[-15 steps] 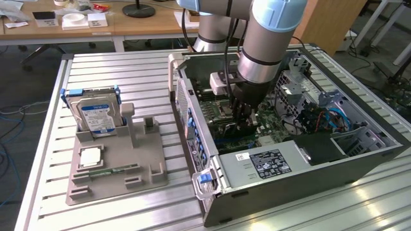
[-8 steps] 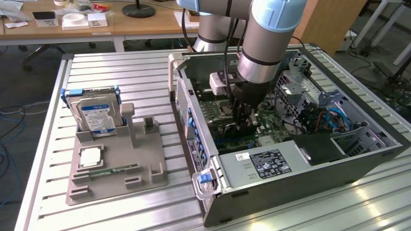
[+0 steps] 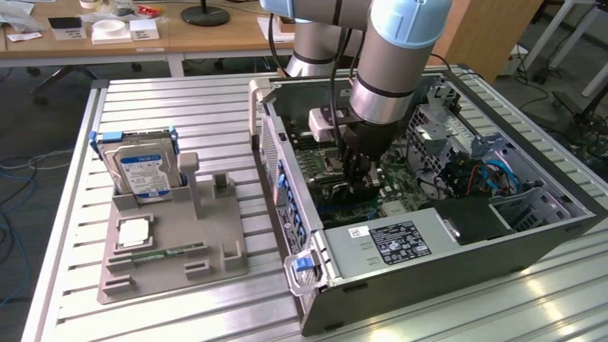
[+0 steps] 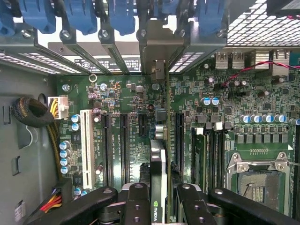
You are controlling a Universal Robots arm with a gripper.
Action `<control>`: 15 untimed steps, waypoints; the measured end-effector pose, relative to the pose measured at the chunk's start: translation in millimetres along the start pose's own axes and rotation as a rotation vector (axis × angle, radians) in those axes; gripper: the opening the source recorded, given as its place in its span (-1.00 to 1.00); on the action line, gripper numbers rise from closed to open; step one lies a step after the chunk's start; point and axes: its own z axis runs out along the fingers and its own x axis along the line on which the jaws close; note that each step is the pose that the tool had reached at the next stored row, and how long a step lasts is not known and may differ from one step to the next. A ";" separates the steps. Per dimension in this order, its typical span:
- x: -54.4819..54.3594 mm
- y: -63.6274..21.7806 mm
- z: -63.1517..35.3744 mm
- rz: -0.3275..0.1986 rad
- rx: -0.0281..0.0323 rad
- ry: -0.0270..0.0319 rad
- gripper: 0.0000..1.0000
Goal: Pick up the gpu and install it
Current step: 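Insert the gpu into the slot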
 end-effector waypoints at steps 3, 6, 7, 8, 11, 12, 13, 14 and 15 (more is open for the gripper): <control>-0.1 0.1 0.3 0.000 0.0002 -0.0004 -0.47; -0.1 0.3 1.4 0.000 0.0005 -0.0013 -0.47; -0.1 0.3 1.3 0.000 0.0005 -0.0011 -0.47; -0.1 0.3 1.3 0.000 0.0004 -0.0010 -0.47; 0.0 0.3 1.1 0.000 0.0002 -0.0006 -0.47; -0.1 0.3 1.1 0.000 0.0003 -0.0006 -0.47; -0.1 0.3 1.1 0.000 0.0002 -0.0007 -0.47; -0.1 0.3 1.1 0.000 0.0002 -0.0006 -0.47; -0.1 0.3 1.1 0.000 0.0002 -0.0006 -0.47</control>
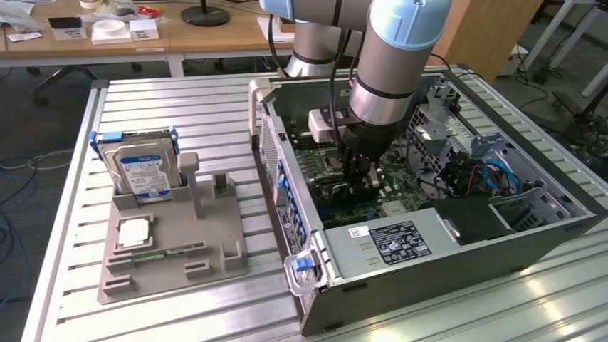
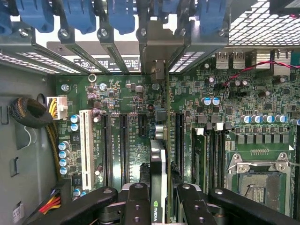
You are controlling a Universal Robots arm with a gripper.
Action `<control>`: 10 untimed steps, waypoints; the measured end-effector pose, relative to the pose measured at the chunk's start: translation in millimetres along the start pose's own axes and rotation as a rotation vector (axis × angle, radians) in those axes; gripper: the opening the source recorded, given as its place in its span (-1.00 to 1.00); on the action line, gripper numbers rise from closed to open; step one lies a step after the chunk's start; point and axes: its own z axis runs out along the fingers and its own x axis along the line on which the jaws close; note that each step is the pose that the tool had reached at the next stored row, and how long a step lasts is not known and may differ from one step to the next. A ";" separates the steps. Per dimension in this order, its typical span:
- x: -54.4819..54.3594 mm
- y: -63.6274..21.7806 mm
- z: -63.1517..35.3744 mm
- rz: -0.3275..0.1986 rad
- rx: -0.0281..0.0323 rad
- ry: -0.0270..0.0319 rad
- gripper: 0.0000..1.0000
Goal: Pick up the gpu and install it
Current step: 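Insert the gpu into the slot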
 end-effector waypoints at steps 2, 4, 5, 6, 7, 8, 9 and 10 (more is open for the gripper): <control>0.0 0.0 0.0 0.000 0.0000 0.0000 -0.47; 0.0 0.3 0.1 0.000 -0.0006 -0.0005 -0.47; 0.0 0.2 0.0 0.000 0.0000 0.0000 -0.45; 0.0 0.2 0.0 0.000 0.0001 -0.0001 -0.33; 0.0 0.1 0.0 0.000 0.0001 0.0000 -0.21; 0.0 0.0 0.0 0.000 0.0000 0.0001 -0.21; 0.0 0.0 0.0 0.000 0.0000 0.0001 -0.09; 0.0 0.0 0.0 0.000 0.0000 0.0001 0.02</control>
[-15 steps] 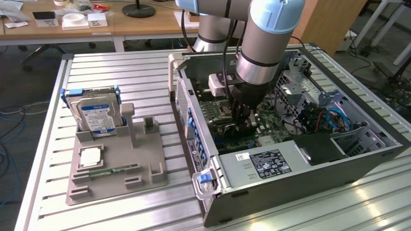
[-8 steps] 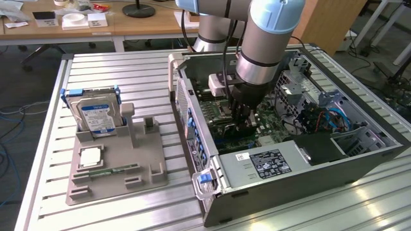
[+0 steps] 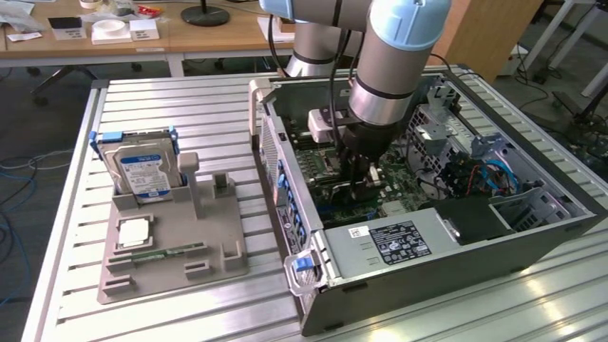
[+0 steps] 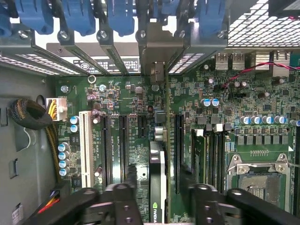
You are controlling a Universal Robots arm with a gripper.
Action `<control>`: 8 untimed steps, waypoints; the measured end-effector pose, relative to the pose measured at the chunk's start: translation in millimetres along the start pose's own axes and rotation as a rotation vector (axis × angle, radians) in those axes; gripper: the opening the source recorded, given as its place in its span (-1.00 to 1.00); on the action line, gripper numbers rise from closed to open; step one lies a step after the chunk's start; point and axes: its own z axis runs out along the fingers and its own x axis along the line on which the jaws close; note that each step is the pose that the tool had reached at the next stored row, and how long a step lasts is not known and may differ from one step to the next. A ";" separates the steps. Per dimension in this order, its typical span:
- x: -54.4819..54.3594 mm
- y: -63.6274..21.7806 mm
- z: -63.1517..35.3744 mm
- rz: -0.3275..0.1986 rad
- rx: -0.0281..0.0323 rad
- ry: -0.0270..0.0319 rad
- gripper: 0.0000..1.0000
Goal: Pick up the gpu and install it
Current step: 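Insert the gpu into the slot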
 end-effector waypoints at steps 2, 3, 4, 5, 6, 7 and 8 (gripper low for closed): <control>0.0 0.0 0.0 0.000 0.0000 0.0000 0.15; 0.0 0.0 0.0 0.000 0.0000 0.0000 0.15; 0.0 0.0 0.0 0.000 0.0000 0.0000 0.15; 0.0 0.0 0.0 0.000 0.0000 0.0000 0.15; 0.0 0.0 0.0 0.000 0.0000 0.0000 0.15; 0.0 0.0 0.0 0.000 0.0000 0.0000 0.15; 0.0 0.0 0.0 0.000 0.0001 0.0000 0.15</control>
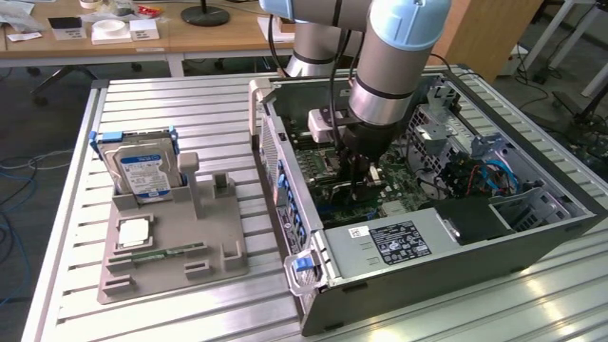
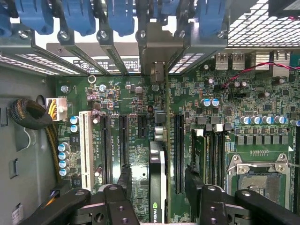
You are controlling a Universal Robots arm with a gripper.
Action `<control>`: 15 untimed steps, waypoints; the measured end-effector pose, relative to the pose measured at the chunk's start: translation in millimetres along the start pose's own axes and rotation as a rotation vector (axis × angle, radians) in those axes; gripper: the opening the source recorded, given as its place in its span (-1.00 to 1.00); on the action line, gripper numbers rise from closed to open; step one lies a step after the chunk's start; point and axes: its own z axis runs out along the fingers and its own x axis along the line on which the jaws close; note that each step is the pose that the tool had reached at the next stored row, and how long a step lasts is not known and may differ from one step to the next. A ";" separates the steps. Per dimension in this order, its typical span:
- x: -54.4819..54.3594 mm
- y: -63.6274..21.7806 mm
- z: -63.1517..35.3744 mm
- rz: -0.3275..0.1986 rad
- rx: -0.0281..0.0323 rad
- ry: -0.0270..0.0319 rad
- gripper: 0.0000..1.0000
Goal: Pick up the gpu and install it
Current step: 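Insert the gpu into the slot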
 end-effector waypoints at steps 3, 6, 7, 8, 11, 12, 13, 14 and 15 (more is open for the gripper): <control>0.0 0.0 -0.6 0.000 -0.0001 0.0002 0.15; -0.1 0.0 -2.6 0.000 0.0000 0.0000 0.15; -0.1 0.0 -3.6 0.000 0.0000 0.0000 0.15; -0.1 0.0 -5.0 0.000 0.0000 0.0001 0.15; -0.3 0.0 -9.5 0.000 0.0000 -0.0001 0.15; -0.3 0.0 -11.0 0.000 0.0000 0.0001 0.15; -0.3 0.0 -12.8 0.000 0.0000 0.0000 0.15; -0.4 0.0 -14.4 0.000 0.0000 0.0000 0.15; -0.4 0.0 -16.2 0.000 -0.0001 0.0000 0.15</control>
